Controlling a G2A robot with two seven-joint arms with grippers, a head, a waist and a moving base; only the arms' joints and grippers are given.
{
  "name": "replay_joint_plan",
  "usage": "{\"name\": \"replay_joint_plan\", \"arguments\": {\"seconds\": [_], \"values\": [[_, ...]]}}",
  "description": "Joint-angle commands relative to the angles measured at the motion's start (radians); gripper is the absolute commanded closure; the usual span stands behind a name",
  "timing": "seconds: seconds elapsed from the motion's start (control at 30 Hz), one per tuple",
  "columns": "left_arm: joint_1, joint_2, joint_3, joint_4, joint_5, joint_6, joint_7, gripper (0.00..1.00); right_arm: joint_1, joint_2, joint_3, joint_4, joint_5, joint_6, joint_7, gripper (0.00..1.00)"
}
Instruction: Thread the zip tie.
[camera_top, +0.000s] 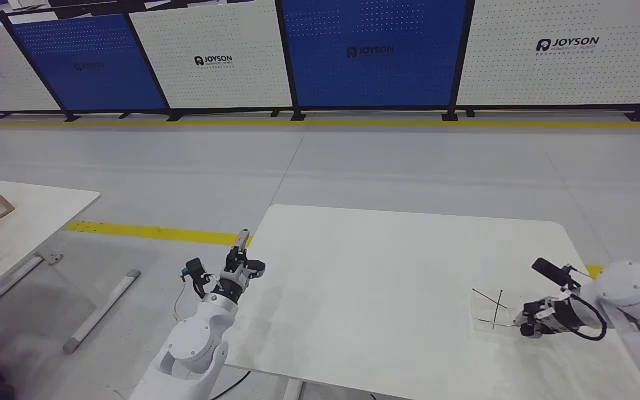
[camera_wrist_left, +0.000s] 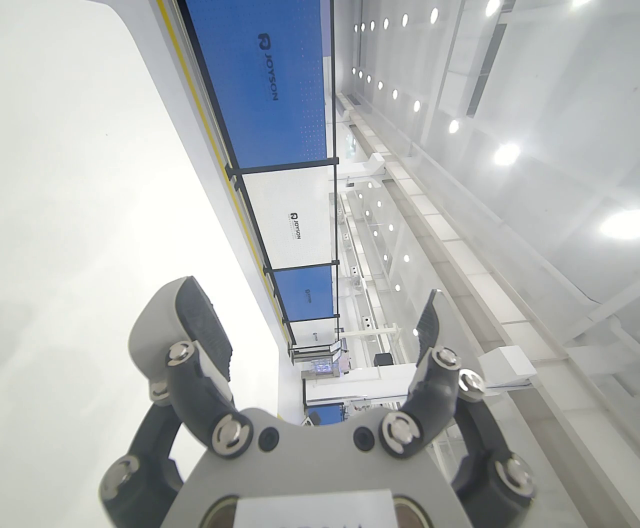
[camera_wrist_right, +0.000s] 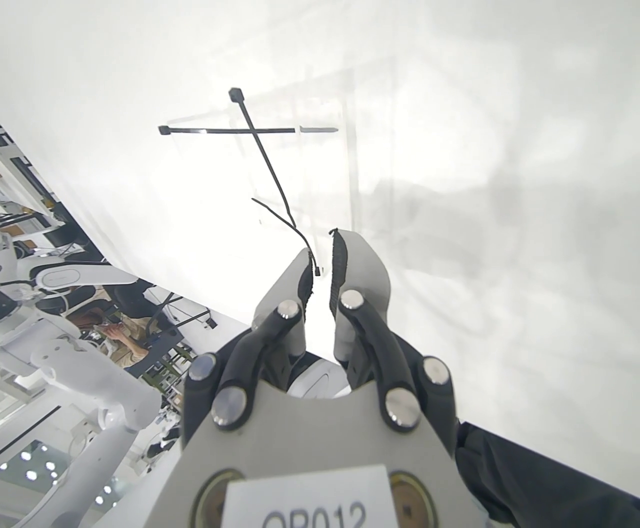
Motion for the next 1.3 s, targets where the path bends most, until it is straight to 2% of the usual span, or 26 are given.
{"name": "replay_joint_plan", "arguments": {"seconds": [0.0,0.37,0.4,0.43,0.5,0.57,0.67,0.77,1.03,1.27], "values": [[0.0,0.0,0.0,0.0,0.0,0.0,0.0,0.0,0.002,0.001,-0.002,0.0,0.001,0.001,0.0,0.87],[0.0,0.0,0.0,0.0,0.0,0.0,0.0,0.0,-0.001,0.011,0.008,-0.01,0.007,0.002,0.0,0.93],[0.0,0.0,0.0,0.0,0.0,0.0,0.0,0.0,-0.002,0.012,0.008,-0.012,0.006,0.003,0.0,0.9],[0.0,0.0,0.0,0.0,0.0,0.0,0.0,0.0,-0.002,0.012,0.009,-0.013,0.006,0.003,0.0,0.81],[0.0,0.0,0.0,0.0,0.0,0.0,0.0,0.0,-0.003,0.015,0.017,-0.014,0.011,0.003,-0.001,0.78],[0.0,0.0,0.0,0.0,0.0,0.0,0.0,0.0,-0.008,0.018,0.028,-0.018,0.023,-0.01,0.0,0.8],[0.0,0.0,0.0,0.0,0.0,0.0,0.0,0.0,-0.019,0.024,0.043,-0.028,0.023,-0.011,-0.003,0.78],[0.0,0.0,0.0,0.0,0.0,0.0,0.0,0.0,-0.028,0.028,0.053,-0.043,0.023,-0.006,-0.001,0.82],[0.0,0.0,0.0,0.0,0.0,0.0,0.0,0.0,-0.022,0.027,0.015,-0.049,0.01,0.004,0.0,0.85],[0.0,0.0,0.0,0.0,0.0,0.0,0.0,0.0,0.005,0.024,-0.026,-0.029,0.01,0.005,0.0,0.78]]}}
